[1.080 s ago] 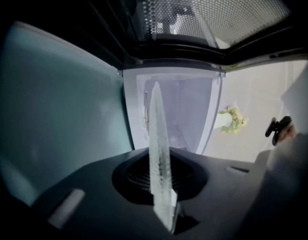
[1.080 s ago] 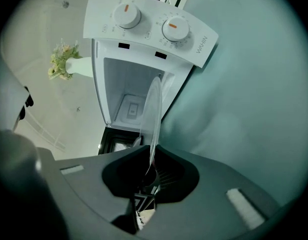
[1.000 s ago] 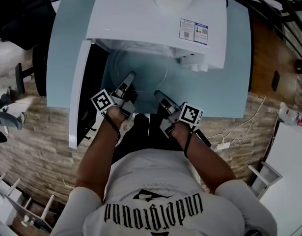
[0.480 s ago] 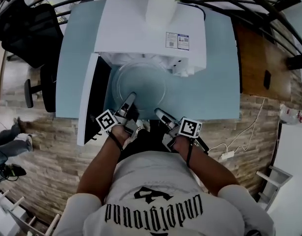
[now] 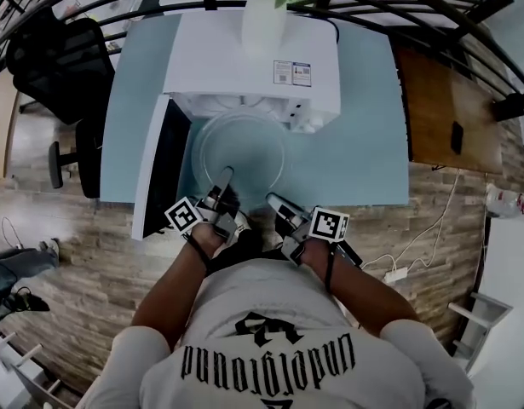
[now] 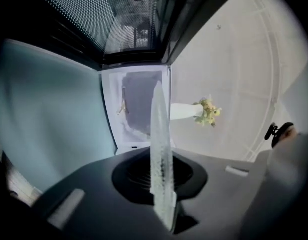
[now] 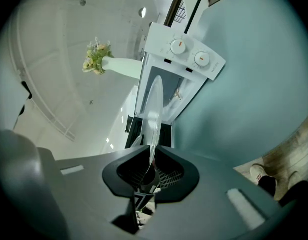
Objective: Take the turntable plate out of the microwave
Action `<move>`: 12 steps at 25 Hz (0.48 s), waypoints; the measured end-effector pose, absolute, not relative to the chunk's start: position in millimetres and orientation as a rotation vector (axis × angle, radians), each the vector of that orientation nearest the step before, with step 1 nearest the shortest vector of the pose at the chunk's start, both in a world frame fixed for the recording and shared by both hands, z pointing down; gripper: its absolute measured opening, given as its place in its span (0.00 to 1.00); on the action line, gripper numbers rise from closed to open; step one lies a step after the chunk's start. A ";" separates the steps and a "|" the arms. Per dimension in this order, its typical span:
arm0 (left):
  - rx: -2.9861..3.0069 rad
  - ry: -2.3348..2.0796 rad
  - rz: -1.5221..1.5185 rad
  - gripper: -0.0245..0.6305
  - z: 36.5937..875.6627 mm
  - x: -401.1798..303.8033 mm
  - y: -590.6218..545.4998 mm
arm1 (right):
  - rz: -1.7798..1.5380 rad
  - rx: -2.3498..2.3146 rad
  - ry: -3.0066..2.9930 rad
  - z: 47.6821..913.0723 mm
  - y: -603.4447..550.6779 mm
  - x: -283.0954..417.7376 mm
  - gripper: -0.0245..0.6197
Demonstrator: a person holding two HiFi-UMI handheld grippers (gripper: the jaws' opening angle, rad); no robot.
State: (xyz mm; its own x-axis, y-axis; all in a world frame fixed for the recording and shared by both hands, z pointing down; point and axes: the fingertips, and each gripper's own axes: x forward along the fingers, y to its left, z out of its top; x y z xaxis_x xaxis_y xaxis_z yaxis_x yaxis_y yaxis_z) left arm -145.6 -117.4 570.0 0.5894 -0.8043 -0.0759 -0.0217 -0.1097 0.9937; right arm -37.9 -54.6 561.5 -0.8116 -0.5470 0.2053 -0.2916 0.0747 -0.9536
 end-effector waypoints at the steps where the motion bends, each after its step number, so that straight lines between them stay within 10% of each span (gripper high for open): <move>1: 1.551 -0.726 -0.776 0.15 566.4 -142.9 -114.0 | -1.814 -0.837 2.147 557.6 -52.4 -35.2 0.09; 12: 1.566 -0.823 -0.854 0.15 535.8 -96.4 -46.2 | -1.822 -0.694 2.250 534.2 3.3 20.6 0.09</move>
